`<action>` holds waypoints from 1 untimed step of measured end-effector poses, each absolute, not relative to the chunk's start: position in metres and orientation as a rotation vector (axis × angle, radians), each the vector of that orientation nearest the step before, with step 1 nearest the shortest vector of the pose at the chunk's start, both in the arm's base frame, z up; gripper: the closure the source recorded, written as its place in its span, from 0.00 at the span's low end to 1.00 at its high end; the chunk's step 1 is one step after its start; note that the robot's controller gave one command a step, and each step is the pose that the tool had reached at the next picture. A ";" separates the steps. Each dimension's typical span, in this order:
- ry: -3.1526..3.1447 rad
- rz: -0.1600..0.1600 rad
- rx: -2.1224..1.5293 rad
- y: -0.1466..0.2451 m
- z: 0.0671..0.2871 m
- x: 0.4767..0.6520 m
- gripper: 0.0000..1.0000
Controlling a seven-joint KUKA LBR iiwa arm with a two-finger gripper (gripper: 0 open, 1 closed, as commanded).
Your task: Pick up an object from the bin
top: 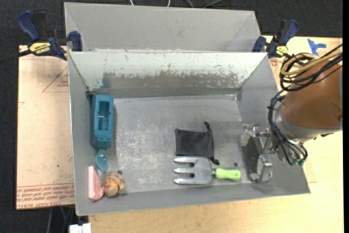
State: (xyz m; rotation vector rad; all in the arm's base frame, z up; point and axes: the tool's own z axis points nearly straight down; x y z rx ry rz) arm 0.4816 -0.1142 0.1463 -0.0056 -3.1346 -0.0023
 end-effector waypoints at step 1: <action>-3.142 0.000 0.000 -0.114 0.150 0.484 0.00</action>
Offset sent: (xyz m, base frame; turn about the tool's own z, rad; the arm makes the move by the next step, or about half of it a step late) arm 0.0306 0.0697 -0.0763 0.2570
